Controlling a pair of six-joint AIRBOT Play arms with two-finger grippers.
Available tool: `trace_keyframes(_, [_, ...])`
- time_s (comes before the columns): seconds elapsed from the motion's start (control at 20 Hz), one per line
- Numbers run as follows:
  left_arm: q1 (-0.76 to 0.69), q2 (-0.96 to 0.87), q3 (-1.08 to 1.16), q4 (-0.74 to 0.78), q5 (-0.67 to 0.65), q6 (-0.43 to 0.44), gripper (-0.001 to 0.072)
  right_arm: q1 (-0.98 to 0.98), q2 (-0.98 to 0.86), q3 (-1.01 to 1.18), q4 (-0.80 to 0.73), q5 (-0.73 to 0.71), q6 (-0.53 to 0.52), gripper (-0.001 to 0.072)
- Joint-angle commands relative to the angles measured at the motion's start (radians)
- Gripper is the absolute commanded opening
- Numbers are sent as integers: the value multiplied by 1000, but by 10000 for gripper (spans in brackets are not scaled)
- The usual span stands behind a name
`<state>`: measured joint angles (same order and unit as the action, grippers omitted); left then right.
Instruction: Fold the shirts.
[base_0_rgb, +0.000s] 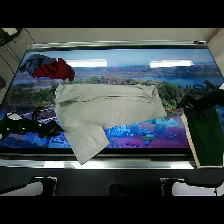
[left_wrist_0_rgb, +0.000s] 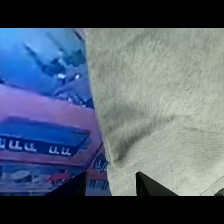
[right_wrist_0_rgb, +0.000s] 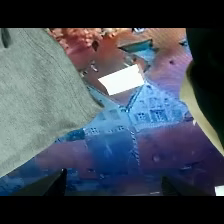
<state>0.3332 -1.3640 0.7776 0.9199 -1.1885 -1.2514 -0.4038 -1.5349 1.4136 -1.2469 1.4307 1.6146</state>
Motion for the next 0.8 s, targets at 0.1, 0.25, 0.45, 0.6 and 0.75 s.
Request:
trace_keyframes(0.1, [-66,-24,-34,-41,122,10,292,-2,-51,-76,62,-60,-45,670])
trace_keyframes(0.25, [-71,-24,-34,-90,166,9,111,17,-107,-86,165,-93,-59,670])
trace_keyframes(0.45, [-71,-21,-33,-93,153,22,33,103,-168,-85,153,-223,-56,667])
trace_keyframes(0.6, [-71,-14,-33,-93,150,22,33,115,-202,-86,146,-255,1,544])
trace_keyframes(0.75, [-71,-14,-33,-93,150,22,33,116,-225,-85,147,-267,6,536])
